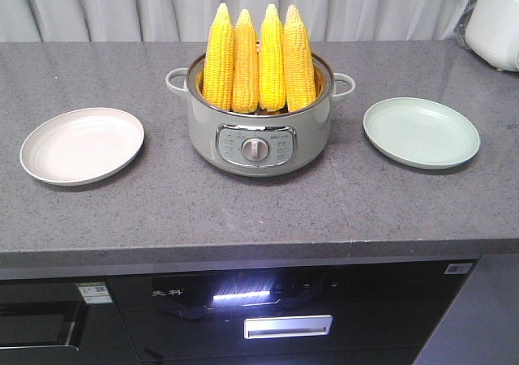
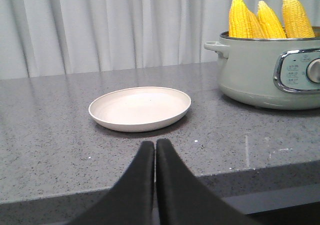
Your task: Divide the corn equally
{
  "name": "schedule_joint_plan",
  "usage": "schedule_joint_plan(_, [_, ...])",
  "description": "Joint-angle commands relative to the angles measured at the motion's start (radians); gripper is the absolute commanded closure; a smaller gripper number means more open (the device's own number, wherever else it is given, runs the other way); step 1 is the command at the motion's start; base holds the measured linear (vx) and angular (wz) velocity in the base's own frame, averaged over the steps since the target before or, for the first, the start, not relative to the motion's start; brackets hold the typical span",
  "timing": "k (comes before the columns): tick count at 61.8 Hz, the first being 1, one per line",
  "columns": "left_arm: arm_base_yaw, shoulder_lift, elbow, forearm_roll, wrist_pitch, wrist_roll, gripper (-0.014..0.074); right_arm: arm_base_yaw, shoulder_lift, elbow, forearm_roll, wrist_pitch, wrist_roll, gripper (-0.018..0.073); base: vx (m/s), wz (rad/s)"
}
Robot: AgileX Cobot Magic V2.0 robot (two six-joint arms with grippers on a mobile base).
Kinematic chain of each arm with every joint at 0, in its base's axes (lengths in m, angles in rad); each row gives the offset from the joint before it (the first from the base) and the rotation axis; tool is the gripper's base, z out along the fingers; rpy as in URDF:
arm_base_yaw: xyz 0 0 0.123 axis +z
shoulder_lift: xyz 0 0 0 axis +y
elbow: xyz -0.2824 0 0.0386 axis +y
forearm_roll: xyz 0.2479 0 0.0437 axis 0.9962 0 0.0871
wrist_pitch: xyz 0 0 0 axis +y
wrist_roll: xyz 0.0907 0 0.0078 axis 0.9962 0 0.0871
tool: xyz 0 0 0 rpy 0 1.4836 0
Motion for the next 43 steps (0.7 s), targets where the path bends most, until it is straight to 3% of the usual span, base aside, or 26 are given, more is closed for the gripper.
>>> schedule_joint_plan(1, [0.002,-0.016,0.003,-0.002,-0.077,-0.002,0.0603,-0.006,-0.006,0.009,-0.010,-0.073,-0.008,0.0564,0.06,0.02])
schedule_joint_plan(43, [0.002,-0.016,0.003,-0.002,-0.077,-0.002,0.0603,-0.006,-0.006,0.009,-0.010,-0.073,-0.008,0.0564,0.06,0.00])
